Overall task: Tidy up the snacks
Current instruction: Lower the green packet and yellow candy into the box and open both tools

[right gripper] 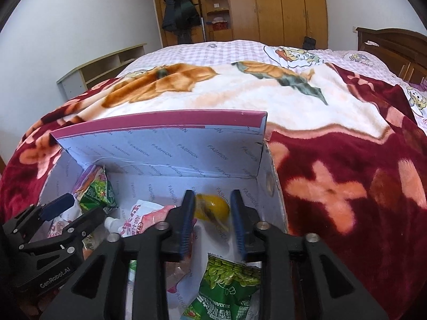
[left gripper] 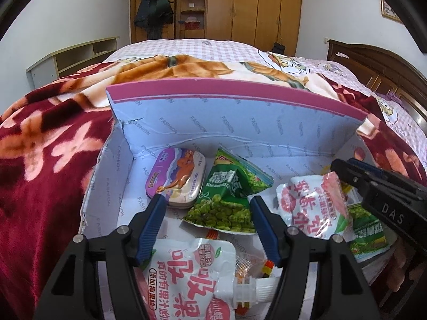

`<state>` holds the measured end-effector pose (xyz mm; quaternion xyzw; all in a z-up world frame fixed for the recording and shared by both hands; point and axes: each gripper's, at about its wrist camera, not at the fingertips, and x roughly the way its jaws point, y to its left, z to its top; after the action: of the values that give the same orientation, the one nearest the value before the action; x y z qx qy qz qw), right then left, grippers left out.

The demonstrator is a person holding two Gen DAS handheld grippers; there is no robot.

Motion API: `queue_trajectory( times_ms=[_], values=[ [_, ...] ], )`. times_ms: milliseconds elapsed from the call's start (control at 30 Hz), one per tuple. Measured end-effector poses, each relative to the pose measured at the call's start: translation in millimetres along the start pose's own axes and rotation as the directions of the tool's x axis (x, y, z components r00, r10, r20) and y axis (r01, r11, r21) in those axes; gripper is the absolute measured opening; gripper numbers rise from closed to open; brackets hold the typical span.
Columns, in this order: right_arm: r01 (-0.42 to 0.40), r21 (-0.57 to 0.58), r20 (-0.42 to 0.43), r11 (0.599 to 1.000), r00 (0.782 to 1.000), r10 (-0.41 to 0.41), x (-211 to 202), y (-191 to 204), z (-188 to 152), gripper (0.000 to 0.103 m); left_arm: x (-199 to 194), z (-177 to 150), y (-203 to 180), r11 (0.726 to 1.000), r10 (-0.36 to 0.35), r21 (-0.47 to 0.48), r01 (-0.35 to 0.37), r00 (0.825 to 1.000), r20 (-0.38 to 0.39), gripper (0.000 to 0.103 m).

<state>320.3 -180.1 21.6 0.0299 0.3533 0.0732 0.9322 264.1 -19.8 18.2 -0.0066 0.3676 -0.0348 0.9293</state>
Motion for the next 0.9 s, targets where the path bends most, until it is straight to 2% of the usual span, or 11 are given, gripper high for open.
queue_trajectory(
  times_ms=[33, 333, 533, 900],
  values=[
    [0.002, -0.003, 0.003, 1.000, 1.000, -0.002, -0.3, 0.5, 0.2, 0.045, -0.1, 0.3, 0.0, 1.000, 0.000, 0.002, 0.000, 1.000, 0.000, 0.070],
    [-0.015, 0.025, 0.003, 1.000, 1.000, 0.015, -8.1, 2.2, 1.9, 0.064, -3.6, 2.1, -3.0, 1.000, -0.003, 0.013, 0.003, 1.000, 0.001, 0.070],
    [-0.023, 0.051, 0.016, 0.998, 1.000, 0.023, -19.0, 0.1, 3.6, 0.069, -4.7, 2.9, -1.2, 1.000, 0.024, 0.010, -0.024, 1.000, -0.009, 0.076],
    [-0.029, 0.046, 0.042, 0.999, 0.999, 0.027, -45.7, 0.0, 0.0, 0.070, -21.4, 6.5, -2.0, 1.000, 0.015, 0.003, -0.015, 1.000, 0.004, 0.076]
  ],
)
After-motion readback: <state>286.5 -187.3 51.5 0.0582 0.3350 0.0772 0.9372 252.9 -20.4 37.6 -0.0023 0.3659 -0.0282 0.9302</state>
